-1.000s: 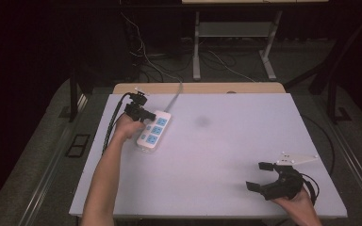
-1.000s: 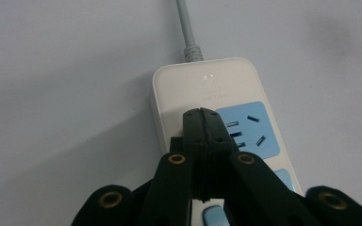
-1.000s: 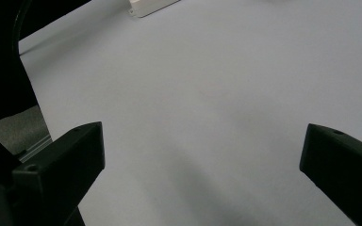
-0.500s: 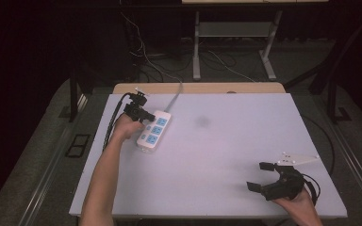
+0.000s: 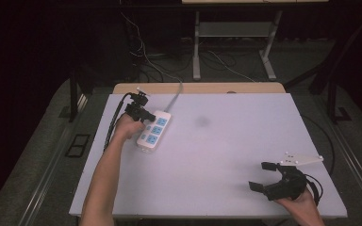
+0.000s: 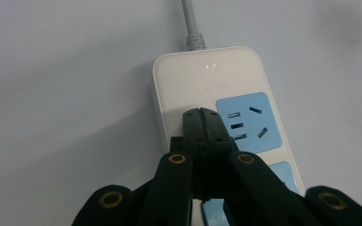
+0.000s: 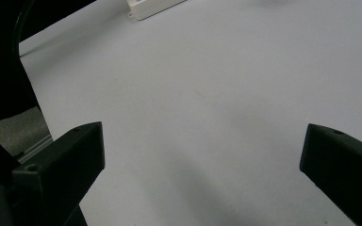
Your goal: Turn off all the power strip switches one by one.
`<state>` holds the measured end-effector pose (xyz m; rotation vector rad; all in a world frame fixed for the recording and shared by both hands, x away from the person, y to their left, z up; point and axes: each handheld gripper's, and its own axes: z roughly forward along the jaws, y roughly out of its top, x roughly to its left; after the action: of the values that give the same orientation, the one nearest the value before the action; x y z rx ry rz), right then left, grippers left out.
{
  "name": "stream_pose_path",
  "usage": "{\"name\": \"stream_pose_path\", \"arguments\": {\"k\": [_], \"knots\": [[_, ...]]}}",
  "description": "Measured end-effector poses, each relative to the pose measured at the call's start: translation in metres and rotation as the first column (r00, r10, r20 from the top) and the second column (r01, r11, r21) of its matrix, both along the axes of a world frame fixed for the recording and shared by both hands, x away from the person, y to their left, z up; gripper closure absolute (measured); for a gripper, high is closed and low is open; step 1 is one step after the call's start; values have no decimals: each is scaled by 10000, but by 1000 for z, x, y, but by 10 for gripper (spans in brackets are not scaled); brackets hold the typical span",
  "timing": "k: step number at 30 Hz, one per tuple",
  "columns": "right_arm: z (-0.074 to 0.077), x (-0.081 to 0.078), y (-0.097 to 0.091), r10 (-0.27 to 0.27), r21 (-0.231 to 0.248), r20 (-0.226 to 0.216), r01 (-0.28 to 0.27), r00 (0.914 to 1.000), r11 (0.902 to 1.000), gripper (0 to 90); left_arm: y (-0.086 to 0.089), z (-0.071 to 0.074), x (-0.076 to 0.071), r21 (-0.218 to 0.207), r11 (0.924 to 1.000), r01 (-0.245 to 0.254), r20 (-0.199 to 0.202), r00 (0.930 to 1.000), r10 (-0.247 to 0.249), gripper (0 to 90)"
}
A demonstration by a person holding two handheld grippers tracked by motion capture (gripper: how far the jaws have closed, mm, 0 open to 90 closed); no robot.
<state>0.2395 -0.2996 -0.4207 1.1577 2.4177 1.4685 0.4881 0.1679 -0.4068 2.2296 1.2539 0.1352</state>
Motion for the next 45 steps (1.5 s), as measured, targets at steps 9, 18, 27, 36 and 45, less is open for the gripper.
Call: {"name": "stream_pose_path", "arguments": {"k": [9, 18, 27, 36, 45], "knots": [[0, 0, -1, -39, 67, -11, 39, 10000, 10000, 5, 1, -1, -5, -102, 9997, -215, 287, 9994, 217, 896], [1, 1, -3, -127, 139, 16, 127, 9999, 9998, 5, 6, 11, -13, -299, 9994, -162, 496, 9986, 177, 895], [2, 0, -3, -101, 186, 29, 100, 9999, 9998, 5, 16, 34, -34, -1040, 9941, -295, 1278, 9909, 428, 890], [2, -1, -1, -43, 226, 72, 42, 10000, 9997, 5, 32, 57, -60, -1937, 9805, -335, 1987, 9774, 727, 687], [3, -1, -1, -26, 292, 77, 24, 10000, 9996, 5, 39, 63, -90, -2518, 9676, -202, 2349, 9686, 813, 347]]}}
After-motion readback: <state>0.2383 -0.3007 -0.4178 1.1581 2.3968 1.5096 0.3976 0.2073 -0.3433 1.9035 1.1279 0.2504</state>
